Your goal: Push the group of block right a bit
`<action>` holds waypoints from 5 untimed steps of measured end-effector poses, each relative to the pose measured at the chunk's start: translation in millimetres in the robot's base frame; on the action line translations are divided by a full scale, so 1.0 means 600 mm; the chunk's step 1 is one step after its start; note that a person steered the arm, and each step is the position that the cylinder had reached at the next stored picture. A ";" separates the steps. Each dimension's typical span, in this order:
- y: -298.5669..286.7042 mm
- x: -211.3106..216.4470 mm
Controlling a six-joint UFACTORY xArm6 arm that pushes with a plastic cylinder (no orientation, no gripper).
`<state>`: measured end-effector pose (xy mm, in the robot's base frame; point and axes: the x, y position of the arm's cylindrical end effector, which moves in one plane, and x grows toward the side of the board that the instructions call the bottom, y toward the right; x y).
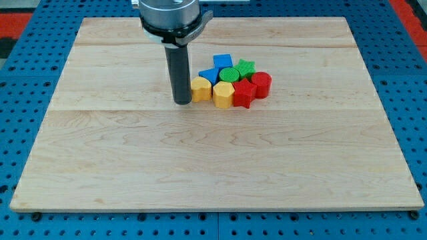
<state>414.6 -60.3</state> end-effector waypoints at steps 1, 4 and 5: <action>-0.009 -0.020; 0.057 -0.020; 0.021 -0.023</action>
